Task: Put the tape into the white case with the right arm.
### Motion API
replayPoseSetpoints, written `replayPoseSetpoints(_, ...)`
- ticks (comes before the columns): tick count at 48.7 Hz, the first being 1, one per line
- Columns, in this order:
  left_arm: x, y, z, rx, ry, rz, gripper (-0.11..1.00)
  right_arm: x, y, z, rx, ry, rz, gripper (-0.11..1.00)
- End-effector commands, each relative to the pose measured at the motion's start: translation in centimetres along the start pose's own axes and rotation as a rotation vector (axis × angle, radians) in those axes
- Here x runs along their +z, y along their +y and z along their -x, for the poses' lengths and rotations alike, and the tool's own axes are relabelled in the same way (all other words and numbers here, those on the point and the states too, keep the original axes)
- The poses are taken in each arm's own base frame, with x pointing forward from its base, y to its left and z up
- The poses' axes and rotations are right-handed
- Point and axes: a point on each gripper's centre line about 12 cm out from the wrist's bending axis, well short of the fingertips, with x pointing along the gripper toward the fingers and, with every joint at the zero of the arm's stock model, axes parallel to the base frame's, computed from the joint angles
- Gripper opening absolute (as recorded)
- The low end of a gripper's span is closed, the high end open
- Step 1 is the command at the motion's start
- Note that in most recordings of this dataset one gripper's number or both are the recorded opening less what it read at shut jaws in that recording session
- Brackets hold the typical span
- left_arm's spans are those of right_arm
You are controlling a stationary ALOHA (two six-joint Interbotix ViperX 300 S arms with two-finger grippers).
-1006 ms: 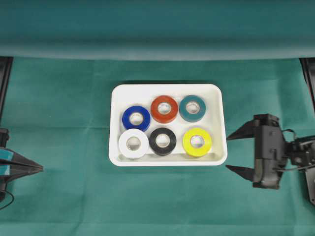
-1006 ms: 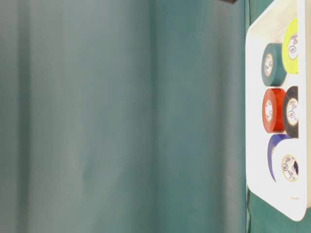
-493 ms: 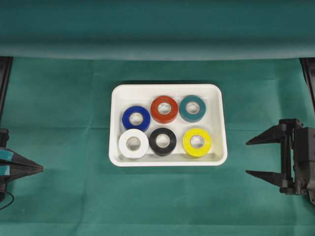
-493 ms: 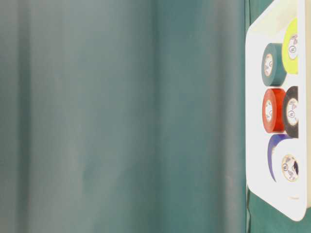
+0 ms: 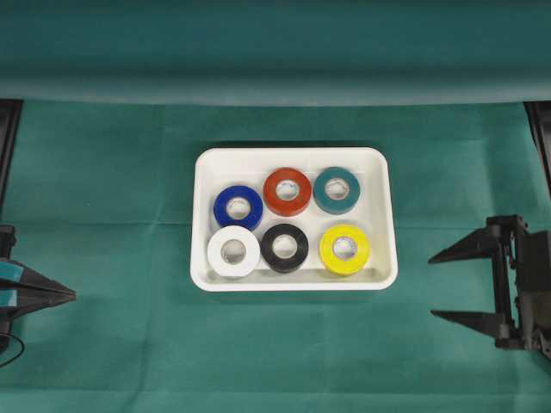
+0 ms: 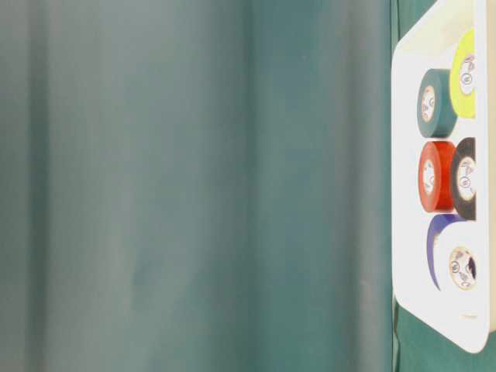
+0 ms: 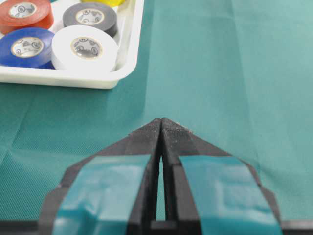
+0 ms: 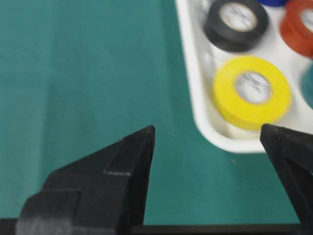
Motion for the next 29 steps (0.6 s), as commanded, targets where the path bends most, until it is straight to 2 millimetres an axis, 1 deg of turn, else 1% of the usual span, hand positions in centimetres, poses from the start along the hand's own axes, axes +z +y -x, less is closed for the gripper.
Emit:
replayPoseSetpoints(1, 0.7, 0.0, 0.0, 0.001, -0.014, 0.0, 0.0, 0.4, 0.8, 0.0, 0.048, -0.027, 0.015, 0.59)
replayPoseSetpoints(10, 0.6, 0.0, 0.0, 0.001, -0.012, 0.0, 0.0, -0.1, 2.1, 0.3, 0.111, -0.027, 0.046, 0.59)
replayPoseSetpoints(21, 0.6, 0.0, 0.0, 0.001, -0.012, 0.0, 0.0, -0.3, 3.5, 1.5, 0.19, -0.068, 0.081, 0.59)
replayPoseSetpoints(29, 0.7, 0.0, 0.0, 0.001, -0.015, 0.0, 0.0, -1.2, 3.6, 2.3, 0.208, -0.089, 0.09, 0.59)
